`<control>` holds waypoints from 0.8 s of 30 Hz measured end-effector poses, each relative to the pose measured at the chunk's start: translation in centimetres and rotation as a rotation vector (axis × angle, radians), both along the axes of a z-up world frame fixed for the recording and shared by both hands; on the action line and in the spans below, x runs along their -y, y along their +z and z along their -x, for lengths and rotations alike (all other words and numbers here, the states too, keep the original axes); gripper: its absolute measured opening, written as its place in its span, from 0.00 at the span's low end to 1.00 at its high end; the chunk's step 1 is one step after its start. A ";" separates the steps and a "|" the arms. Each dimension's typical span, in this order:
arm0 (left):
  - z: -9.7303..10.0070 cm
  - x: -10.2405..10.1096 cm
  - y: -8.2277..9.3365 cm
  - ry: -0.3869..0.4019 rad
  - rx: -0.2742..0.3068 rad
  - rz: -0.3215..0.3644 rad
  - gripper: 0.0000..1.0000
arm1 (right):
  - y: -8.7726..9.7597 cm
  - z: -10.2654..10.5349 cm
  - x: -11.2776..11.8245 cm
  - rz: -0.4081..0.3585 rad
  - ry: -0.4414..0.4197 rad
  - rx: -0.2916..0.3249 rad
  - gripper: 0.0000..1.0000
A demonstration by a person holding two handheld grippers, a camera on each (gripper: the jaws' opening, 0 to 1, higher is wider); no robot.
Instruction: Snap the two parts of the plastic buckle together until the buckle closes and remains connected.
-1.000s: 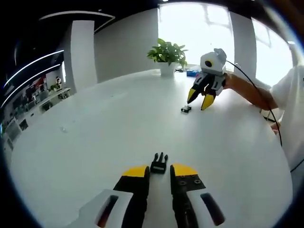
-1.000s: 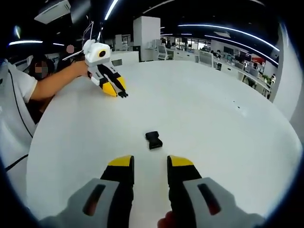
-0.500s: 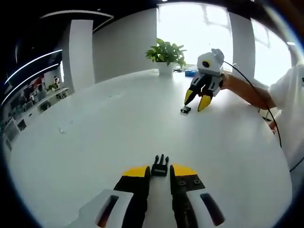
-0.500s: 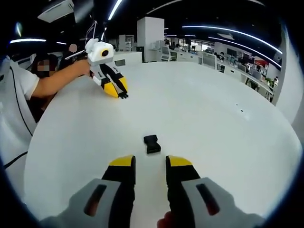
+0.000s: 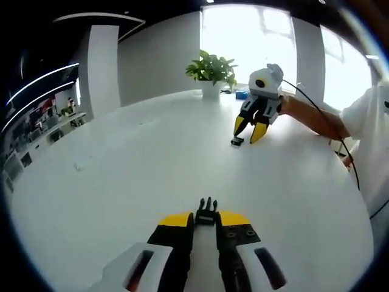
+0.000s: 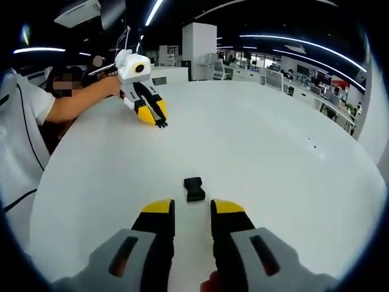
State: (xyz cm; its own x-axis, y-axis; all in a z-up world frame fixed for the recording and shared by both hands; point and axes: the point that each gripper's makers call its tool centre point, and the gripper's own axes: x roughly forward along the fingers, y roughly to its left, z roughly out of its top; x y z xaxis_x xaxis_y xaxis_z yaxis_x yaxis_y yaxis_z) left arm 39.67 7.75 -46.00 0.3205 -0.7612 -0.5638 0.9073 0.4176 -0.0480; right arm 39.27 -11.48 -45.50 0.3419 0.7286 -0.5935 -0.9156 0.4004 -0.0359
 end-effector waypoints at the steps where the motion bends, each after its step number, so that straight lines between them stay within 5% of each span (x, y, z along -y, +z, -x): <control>1: 0.0 0.0 0.0 0.001 -0.001 0.001 0.14 | 0.0 -0.1 -0.1 -0.006 0.007 -0.001 0.23; 24: 0.2 0.2 0.0 -0.006 0.002 0.005 0.14 | 0.1 -0.1 -0.9 -0.034 0.071 0.007 0.17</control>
State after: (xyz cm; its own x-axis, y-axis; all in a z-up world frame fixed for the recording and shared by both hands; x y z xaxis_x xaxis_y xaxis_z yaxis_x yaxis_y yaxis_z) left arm 39.47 7.58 -45.98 0.3171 -0.7657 -0.5596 0.9098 0.4122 -0.0485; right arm 39.40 -10.53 -45.45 0.2933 0.7707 -0.5657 -0.9414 0.3360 -0.0303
